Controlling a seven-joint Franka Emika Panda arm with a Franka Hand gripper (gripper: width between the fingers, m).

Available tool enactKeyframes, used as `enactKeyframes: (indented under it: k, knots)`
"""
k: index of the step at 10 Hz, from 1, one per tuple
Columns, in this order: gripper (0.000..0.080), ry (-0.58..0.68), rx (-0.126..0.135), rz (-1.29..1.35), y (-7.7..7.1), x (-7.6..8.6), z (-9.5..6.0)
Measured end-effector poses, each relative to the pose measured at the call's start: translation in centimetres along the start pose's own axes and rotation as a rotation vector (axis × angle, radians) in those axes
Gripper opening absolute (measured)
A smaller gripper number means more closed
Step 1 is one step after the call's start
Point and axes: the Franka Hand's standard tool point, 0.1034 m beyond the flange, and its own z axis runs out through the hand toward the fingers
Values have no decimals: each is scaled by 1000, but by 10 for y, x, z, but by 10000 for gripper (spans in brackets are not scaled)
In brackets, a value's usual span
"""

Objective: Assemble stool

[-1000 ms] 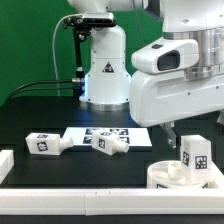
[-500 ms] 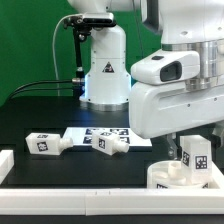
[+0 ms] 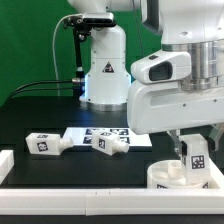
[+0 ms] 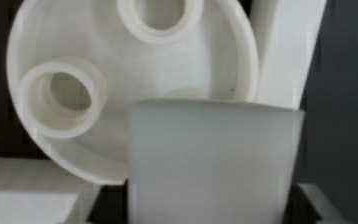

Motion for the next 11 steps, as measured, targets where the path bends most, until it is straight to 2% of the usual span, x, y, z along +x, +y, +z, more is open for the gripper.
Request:
enactKeyframes:
  k: [2, 3, 4, 5, 8, 11]
  knots:
    - [334, 12, -1, 326, 0, 1, 0]
    - [334, 27, 11, 464, 3, 1, 1]
    - [334, 36, 46, 559, 6, 1, 1]
    - [334, 38, 57, 618, 7, 1, 0]
    - [334, 28, 67, 846, 7, 1, 0]
    - [334, 6, 100, 1337, 4, -2, 2]
